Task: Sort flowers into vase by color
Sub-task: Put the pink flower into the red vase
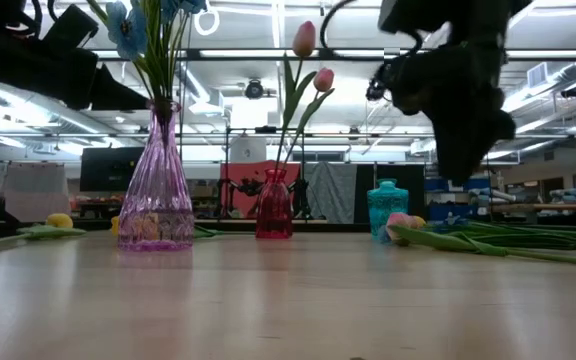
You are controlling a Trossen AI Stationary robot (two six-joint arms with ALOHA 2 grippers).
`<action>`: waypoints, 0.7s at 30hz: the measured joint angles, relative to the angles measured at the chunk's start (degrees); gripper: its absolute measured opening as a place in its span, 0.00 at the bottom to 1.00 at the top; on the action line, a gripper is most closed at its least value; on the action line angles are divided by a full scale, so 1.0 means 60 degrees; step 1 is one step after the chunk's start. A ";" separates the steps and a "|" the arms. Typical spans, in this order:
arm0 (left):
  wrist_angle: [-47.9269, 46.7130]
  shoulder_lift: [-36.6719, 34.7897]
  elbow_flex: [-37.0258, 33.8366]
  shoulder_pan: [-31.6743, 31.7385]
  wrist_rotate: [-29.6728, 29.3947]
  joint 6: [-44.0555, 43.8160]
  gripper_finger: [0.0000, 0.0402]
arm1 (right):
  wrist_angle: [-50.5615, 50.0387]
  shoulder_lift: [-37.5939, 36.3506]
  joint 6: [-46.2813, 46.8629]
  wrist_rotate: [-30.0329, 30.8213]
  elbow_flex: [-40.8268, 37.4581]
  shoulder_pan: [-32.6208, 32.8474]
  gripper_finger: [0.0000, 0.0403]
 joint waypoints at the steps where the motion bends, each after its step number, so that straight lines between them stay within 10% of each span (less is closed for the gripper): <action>1: -0.0065 0.0000 0.0000 0.0000 -0.0002 0.0002 0.35 | 0.0014 0.0000 0.0333 0.0138 -0.0002 0.0222 0.43; 21: -0.0149 0.0004 0.0000 0.0011 -0.0173 0.0499 0.35 | 0.0319 0.2110 0.0971 -0.0506 -0.0006 0.1267 0.38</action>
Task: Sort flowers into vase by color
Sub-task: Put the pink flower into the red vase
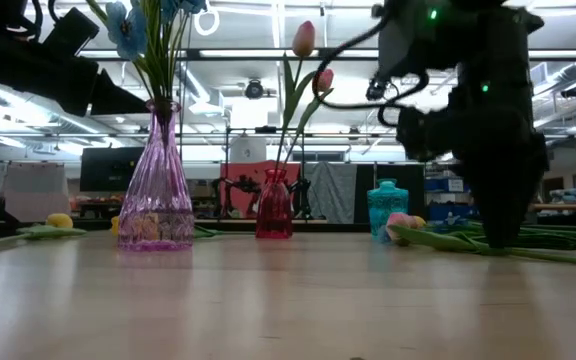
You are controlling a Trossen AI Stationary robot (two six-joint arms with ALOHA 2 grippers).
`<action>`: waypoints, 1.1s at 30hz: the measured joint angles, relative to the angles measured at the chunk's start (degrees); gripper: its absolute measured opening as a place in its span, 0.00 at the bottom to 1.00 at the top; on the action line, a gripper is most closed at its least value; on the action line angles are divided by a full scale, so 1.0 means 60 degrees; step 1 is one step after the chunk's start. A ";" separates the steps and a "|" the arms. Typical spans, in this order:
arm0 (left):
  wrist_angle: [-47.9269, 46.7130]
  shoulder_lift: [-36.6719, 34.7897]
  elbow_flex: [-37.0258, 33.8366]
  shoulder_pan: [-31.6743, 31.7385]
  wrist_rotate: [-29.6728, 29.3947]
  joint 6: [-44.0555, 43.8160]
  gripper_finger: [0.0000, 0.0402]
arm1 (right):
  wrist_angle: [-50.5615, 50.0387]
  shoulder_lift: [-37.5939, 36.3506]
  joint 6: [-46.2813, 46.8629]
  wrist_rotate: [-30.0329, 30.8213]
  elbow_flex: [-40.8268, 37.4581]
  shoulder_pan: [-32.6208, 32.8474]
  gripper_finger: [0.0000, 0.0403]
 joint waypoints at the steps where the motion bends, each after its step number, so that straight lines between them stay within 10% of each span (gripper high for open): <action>1: 0.0000 0.0000 0.0000 0.0000 0.0000 0.0000 0.35 | 0.0020 0.0136 -0.0046 -0.0085 0.0000 -0.0005 0.38; 23: -0.0021 0.0000 0.0000 0.0000 0.0015 -0.0533 0.35 | -0.0015 0.0266 -0.0919 0.0021 -0.0013 -0.0409 0.03; 33: -0.0507 -0.0007 0.0000 -0.0319 0.0655 -0.2015 0.35 | -0.0169 -0.2228 -0.3175 0.2795 -0.0030 -0.1665 0.01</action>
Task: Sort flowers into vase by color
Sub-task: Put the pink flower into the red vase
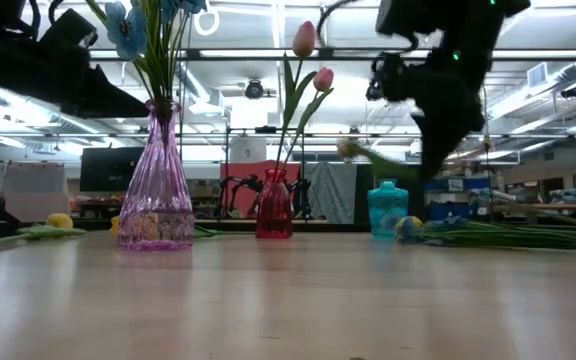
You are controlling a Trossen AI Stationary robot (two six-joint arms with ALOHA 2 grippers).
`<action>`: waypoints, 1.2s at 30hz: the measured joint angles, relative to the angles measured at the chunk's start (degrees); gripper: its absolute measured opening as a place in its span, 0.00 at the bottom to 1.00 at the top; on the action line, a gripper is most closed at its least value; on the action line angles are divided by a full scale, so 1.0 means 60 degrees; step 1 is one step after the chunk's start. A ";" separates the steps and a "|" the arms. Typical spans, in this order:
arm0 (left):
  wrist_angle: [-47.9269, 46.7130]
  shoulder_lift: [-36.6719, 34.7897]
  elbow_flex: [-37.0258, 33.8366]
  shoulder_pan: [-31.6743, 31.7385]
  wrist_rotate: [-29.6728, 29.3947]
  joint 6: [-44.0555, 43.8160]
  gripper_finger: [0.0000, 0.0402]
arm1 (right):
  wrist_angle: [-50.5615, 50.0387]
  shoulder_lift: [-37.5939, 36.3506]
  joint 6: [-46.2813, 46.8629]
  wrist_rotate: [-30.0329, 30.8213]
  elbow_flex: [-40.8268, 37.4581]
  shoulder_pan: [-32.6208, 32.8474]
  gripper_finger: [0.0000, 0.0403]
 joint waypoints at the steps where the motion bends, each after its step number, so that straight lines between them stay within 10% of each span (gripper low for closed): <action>1: -0.0004 0.0000 0.0000 -0.0076 -0.0004 -0.0024 0.35 | 0.0004 -0.0320 -0.0159 0.0283 0.0001 -0.0184 0.01; 15: 0.0250 0.0000 0.0000 -0.1072 -0.0169 0.0126 0.35 | 0.4705 -0.2073 -0.4154 0.0075 -0.1285 -0.3678 0.01; 36: 0.0485 0.0000 0.0000 -0.1065 -0.0174 0.0251 0.35 | 1.4467 0.1070 -0.4999 -0.4722 -0.0453 -0.7387 0.01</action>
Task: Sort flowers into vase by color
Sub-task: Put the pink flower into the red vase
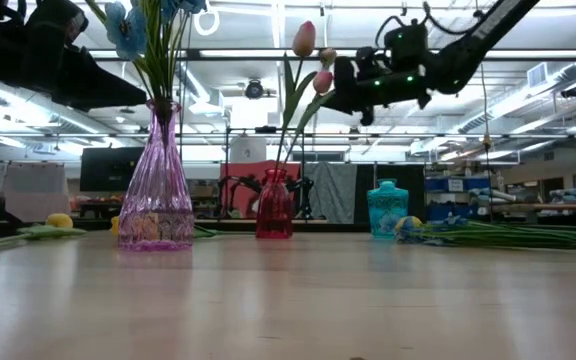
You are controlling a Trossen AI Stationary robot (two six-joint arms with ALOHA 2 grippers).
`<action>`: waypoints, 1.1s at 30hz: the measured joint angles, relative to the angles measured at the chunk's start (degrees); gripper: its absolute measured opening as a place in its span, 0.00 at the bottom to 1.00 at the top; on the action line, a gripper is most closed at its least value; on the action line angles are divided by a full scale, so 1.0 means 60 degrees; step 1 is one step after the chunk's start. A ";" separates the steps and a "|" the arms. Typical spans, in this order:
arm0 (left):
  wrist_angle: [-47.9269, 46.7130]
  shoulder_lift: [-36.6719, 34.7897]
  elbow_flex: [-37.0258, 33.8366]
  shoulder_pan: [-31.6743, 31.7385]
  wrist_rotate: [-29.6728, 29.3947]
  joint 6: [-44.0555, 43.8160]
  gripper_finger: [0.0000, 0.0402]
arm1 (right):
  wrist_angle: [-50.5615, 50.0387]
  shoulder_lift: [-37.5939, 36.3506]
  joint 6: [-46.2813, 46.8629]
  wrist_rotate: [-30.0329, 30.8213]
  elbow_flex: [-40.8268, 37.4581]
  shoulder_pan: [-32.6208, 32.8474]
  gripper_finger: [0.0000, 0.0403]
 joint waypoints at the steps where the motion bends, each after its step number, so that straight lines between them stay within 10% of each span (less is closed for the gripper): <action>1: 0.0000 0.0000 0.0000 0.0000 0.0000 -0.0031 0.35 | 0.0206 0.0199 0.0059 -0.0320 0.0181 -0.0030 0.01; 16: 0.0280 0.0000 0.0000 0.0000 0.0003 -0.0699 0.35 | 0.0262 0.3079 0.1456 -0.7806 0.5023 -0.0774 0.01; 33: 0.0282 0.0004 0.0000 0.0007 -0.0453 -0.1067 0.35 | 0.0469 0.5233 0.2840 -0.8808 0.5820 -0.1850 0.01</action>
